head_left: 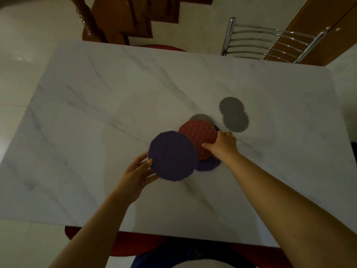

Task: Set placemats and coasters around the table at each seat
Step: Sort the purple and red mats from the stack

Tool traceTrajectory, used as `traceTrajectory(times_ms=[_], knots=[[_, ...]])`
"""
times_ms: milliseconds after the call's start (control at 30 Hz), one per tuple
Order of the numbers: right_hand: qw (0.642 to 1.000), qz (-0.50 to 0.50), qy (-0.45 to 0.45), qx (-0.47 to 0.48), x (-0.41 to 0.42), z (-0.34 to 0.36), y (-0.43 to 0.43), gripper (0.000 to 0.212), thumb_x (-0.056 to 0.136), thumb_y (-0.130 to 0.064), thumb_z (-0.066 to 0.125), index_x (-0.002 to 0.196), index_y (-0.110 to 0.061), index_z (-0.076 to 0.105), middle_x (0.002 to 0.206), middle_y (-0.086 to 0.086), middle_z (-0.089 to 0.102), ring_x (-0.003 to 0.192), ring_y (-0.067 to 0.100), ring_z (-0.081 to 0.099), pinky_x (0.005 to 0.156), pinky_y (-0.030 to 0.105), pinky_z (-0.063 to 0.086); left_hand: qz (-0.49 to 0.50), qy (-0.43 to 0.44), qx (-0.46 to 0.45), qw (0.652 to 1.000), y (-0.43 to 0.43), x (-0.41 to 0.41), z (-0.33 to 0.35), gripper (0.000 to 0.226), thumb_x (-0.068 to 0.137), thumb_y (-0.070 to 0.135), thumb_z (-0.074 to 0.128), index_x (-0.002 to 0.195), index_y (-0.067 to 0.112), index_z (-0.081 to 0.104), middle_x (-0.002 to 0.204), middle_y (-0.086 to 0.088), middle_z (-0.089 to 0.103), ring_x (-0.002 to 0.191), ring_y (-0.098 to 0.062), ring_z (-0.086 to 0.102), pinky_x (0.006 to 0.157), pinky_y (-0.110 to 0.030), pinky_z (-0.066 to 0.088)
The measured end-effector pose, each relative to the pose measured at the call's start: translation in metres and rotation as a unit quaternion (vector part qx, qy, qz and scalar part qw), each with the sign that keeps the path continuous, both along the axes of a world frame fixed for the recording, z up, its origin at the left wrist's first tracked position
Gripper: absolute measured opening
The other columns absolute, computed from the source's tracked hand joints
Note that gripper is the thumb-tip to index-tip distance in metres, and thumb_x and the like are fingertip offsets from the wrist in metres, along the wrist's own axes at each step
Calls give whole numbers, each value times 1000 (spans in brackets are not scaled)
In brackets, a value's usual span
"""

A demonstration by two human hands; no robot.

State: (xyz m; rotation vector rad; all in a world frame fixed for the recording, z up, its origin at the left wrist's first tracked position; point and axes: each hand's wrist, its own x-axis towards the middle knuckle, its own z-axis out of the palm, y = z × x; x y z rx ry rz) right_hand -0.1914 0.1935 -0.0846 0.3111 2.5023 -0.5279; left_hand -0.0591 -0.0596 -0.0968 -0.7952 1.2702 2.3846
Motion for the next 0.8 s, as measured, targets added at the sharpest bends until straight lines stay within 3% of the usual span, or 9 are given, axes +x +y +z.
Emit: traceTrajectory(times_ms=[200,300,367,500,567,667,800], knots=[[993,-20,114,25,13,-9,-8,64,74,-35,75,126,-12,45,128,13,46,117,32,45,95,45,43,3,2,19,1000,-1,5,0,35,81,13,58,115,16,61,98,-3,74,79,-19,72,68,-34,61],[982,-105,118,-107,7,-1,-4,36,81,-24,68,110,-9,51,110,11,60,101,31,58,78,38,48,1,3,19,1000,-1,6,1,36,81,13,58,116,17,61,99,-3,74,80,-20,72,68,-34,60],[963,-152,118,-189,0,12,5,21,85,-22,63,100,-10,56,98,7,63,91,26,61,67,29,44,0,3,20,1000,-1,5,1,35,80,13,58,115,17,61,99,-3,74,80,-20,72,68,-34,60],[926,-171,188,-279,-6,50,35,23,87,-25,62,107,-19,54,103,2,62,92,19,62,74,33,52,3,4,27,1000,1,4,2,32,80,13,58,111,18,63,97,-3,75,79,-20,72,66,-33,60],[886,-206,211,-357,-5,69,46,22,86,-23,63,106,-20,53,100,-1,64,90,17,65,66,28,56,2,7,29,1000,2,3,2,32,80,13,59,111,18,62,96,-2,75,79,-20,72,66,-33,60],[834,-236,164,-471,3,82,46,15,85,-18,64,99,-21,60,98,1,68,84,15,68,61,25,56,-4,6,32,999,7,1,4,35,80,14,59,115,17,61,97,-3,75,79,-20,72,67,-33,60],[836,-217,62,-501,33,65,22,15,84,-12,64,97,-20,62,93,2,70,80,12,70,65,28,56,-22,14,45,999,15,-2,7,39,82,14,59,121,14,59,103,-5,74,83,-22,72,71,-35,61]])
